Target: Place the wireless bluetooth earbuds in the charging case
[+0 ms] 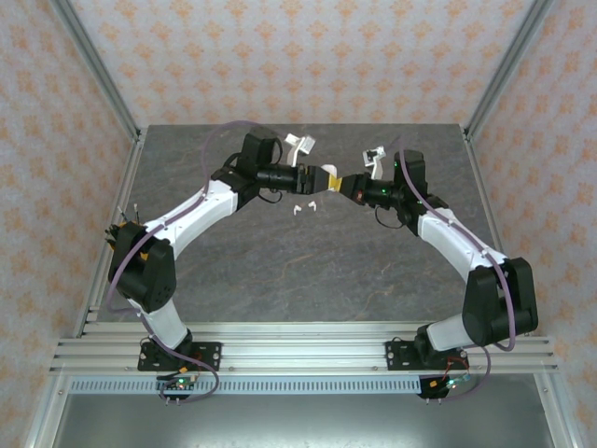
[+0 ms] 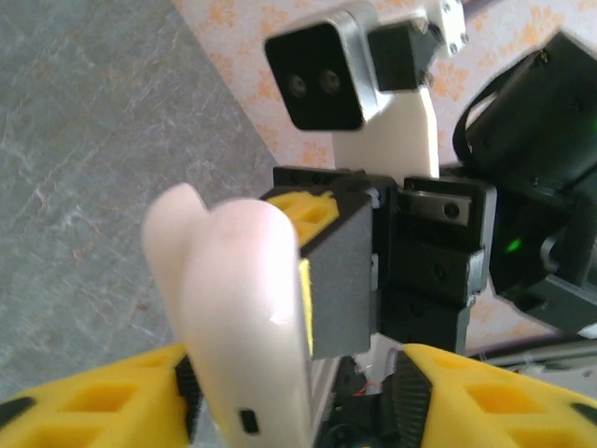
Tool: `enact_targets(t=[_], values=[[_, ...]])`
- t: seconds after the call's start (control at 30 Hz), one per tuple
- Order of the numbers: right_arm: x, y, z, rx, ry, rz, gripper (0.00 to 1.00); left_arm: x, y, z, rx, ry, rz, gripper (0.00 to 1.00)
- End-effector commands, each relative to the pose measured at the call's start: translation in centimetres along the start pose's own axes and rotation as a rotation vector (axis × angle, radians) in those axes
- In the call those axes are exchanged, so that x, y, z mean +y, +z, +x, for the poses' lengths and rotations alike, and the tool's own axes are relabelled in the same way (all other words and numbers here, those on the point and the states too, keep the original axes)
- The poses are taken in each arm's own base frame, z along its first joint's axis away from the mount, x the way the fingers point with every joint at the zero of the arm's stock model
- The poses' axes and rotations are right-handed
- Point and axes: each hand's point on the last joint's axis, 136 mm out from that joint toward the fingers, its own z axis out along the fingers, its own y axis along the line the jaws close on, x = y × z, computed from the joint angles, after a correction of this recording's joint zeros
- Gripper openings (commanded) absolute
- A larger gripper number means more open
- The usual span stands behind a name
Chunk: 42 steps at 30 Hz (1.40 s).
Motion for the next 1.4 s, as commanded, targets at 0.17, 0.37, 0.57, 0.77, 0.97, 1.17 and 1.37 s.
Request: enact_targets(t=[0.17,0.37,0.57,0.77,0.97,1.17,1.37], values=[[-1.0,-1.1,-1.1,0.005,-0.127,0.174,0.0,0.9,-3.1,-1.8,-0.03,0.064,-0.169,0.92],[-2.1,-0.9,-1.8,0.023,-0.173,0.244,0.0,2.3,-6.2,-2.6,0.042,0.108,-0.44,0.96],[-3.0,-1.2,-3.0,0.032,-0.234,0.339,0.0,6.0,-9.1,-3.8,0.051,0.092,-0.751,1.0],[-3.6,-1.8,-4.3,-0.004,-0.28,0.412,0.0,8.9,-11.8,-4.6,0.05,0.041,-0.995,1.0],[-4.4,-2.1,-5.1,-0.038,-0.31,0.467,0.0,9.3,-14.2,-5.5,0.059,0.119,-1.133,1.0],[-4.4,-2.6,-5.9,-0.086,-0.385,0.494,0.0,7.4,-14.5,-6.1,0.069,0.221,-1.083,1.0],[-4.4,-2.1,-5.7,-0.064,-0.442,0.49,0.0,5.1,-11.7,-5.4,0.131,0.29,-0.862,1.0]])
